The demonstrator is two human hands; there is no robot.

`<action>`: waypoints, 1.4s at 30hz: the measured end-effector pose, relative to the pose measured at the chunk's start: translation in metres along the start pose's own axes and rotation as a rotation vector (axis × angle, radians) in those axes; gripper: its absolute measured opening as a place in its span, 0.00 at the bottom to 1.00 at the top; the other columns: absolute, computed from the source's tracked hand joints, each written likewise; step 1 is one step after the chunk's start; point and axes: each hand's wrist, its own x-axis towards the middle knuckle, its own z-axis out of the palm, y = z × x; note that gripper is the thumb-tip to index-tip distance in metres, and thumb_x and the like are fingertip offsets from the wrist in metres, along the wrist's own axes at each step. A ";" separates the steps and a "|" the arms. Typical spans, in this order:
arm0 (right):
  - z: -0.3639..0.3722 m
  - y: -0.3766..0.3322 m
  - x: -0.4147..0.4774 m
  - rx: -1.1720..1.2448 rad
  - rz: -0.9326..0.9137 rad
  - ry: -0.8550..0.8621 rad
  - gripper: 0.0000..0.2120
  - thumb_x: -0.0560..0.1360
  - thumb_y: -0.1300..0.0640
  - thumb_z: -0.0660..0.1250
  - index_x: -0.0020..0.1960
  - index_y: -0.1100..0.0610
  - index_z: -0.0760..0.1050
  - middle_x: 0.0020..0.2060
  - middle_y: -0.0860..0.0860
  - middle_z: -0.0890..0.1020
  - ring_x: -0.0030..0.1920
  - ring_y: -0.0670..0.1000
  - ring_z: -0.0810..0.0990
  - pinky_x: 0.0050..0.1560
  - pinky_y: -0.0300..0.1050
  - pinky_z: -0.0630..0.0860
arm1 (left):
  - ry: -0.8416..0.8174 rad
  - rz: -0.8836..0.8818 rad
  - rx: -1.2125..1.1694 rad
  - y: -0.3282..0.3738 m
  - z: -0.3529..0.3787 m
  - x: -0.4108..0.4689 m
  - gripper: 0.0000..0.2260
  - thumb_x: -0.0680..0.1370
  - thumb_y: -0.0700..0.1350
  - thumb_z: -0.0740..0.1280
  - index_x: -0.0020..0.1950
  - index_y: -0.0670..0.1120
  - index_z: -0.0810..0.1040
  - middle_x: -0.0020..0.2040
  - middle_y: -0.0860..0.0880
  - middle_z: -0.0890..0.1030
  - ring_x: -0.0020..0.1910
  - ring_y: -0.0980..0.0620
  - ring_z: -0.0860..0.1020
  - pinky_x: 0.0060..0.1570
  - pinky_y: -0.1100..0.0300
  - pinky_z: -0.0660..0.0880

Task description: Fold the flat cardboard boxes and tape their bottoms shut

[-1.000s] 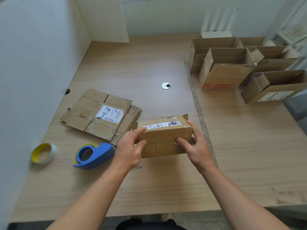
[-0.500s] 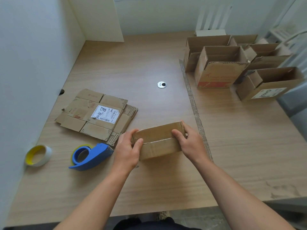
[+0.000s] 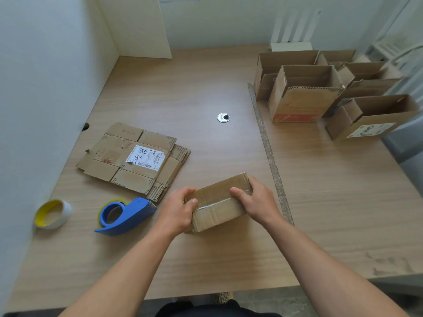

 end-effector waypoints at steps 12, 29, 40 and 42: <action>0.015 -0.010 -0.006 0.039 0.092 0.093 0.27 0.72 0.42 0.74 0.66 0.52 0.73 0.55 0.51 0.80 0.58 0.53 0.77 0.60 0.48 0.73 | 0.189 -0.079 -0.218 -0.001 0.022 -0.011 0.17 0.74 0.50 0.74 0.61 0.54 0.77 0.51 0.59 0.83 0.52 0.56 0.81 0.53 0.57 0.76; -0.018 -0.012 -0.005 0.879 0.394 -0.086 0.13 0.82 0.40 0.58 0.55 0.45 0.79 0.44 0.42 0.86 0.50 0.48 0.83 0.53 0.53 0.80 | 0.099 -0.015 -0.503 0.005 -0.013 -0.014 0.22 0.80 0.33 0.63 0.69 0.53 0.75 0.62 0.55 0.81 0.62 0.61 0.77 0.65 0.58 0.73; -0.014 -0.005 -0.004 0.922 0.330 -0.104 0.17 0.79 0.67 0.64 0.64 0.51 0.73 0.59 0.51 0.82 0.53 0.50 0.83 0.53 0.49 0.78 | -0.011 -0.042 -0.261 0.025 -0.019 0.007 0.28 0.69 0.51 0.64 0.69 0.62 0.73 0.61 0.52 0.78 0.56 0.56 0.80 0.56 0.51 0.79; -0.014 -0.007 -0.003 0.858 0.285 -0.052 0.18 0.79 0.63 0.66 0.66 0.51 0.71 0.62 0.52 0.79 0.56 0.50 0.81 0.58 0.54 0.78 | -0.019 -0.056 -0.209 0.017 -0.015 0.007 0.28 0.68 0.50 0.63 0.69 0.62 0.71 0.59 0.51 0.78 0.53 0.55 0.80 0.54 0.47 0.80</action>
